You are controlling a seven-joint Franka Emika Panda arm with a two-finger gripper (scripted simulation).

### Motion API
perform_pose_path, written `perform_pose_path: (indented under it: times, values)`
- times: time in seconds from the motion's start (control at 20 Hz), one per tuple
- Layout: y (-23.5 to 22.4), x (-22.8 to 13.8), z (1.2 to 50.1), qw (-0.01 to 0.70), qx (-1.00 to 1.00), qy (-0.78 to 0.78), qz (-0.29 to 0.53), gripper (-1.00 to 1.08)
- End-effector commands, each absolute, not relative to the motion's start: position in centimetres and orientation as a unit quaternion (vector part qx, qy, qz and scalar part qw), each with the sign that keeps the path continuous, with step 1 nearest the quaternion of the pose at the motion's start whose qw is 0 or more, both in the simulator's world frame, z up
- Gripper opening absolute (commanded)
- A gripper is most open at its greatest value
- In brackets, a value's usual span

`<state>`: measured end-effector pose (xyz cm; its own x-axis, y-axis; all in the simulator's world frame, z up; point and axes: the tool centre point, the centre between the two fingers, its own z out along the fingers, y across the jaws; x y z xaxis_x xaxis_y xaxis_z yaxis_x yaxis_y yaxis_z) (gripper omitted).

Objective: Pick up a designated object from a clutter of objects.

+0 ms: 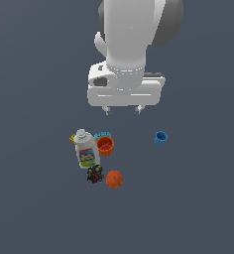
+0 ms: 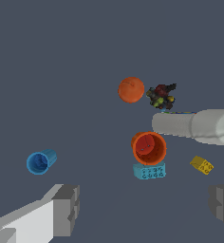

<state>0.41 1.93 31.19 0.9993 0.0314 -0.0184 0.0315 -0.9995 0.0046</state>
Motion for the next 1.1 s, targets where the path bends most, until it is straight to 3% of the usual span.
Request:
perform_pose_path:
  times: [0.0, 1.05]
  values:
    - [1.9, 0.4, 31.2, 0.002, 1.000, 0.016, -0.009, 1.00]
    - [3.2, 2.1, 30.0, 0.014, 1.000, 0.020, -0.009, 1.00]
